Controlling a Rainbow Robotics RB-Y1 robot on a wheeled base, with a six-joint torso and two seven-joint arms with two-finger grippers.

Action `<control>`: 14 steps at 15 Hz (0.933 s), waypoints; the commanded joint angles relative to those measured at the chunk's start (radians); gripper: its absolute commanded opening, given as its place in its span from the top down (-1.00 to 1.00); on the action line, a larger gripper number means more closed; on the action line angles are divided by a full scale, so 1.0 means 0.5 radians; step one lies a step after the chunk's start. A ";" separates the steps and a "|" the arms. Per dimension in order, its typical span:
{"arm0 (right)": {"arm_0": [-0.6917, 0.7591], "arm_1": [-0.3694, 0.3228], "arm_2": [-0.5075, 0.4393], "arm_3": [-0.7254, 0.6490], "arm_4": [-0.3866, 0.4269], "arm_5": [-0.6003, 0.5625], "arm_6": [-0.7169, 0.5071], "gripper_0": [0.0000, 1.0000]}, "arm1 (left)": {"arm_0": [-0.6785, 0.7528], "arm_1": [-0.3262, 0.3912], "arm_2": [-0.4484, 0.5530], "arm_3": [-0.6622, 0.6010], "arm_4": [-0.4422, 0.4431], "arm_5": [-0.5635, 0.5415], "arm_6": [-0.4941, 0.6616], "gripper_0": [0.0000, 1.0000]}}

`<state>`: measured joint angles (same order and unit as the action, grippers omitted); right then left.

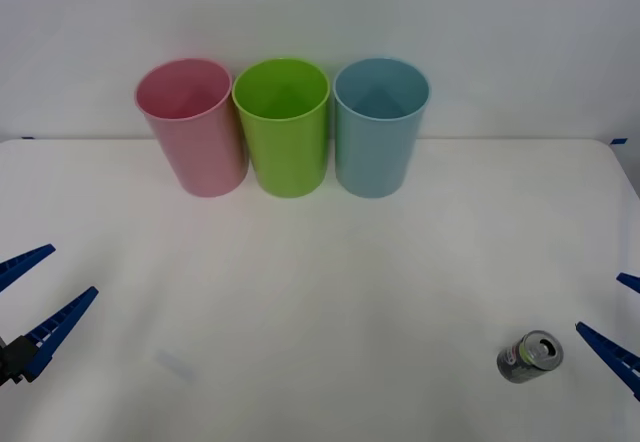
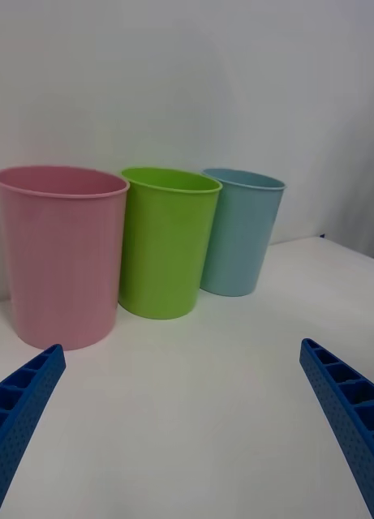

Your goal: Grasp the object on the table and drop it into the matching bin: aluminum can to the light blue bin, PET bottle to the pink bin.

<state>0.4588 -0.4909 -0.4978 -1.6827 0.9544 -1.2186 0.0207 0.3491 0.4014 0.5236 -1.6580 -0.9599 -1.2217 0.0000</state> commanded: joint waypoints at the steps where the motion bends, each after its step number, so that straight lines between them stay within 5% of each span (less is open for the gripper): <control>1: 0.027 -0.028 0.020 0.012 0.000 -0.026 0.026 -1.00 | 0.000 0.000 0.000 0.000 0.000 0.000 0.000 -1.00; 14: 0.030 -0.153 0.069 0.359 0.227 -0.155 0.164 -1.00 | 0.000 0.000 0.000 0.000 0.000 0.000 0.000 -1.00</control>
<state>0.4756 -0.5664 -0.4656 -1.5125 1.0562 -1.2962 0.0994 0.3491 0.4014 0.5236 -1.6580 -0.9599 -1.2217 0.0000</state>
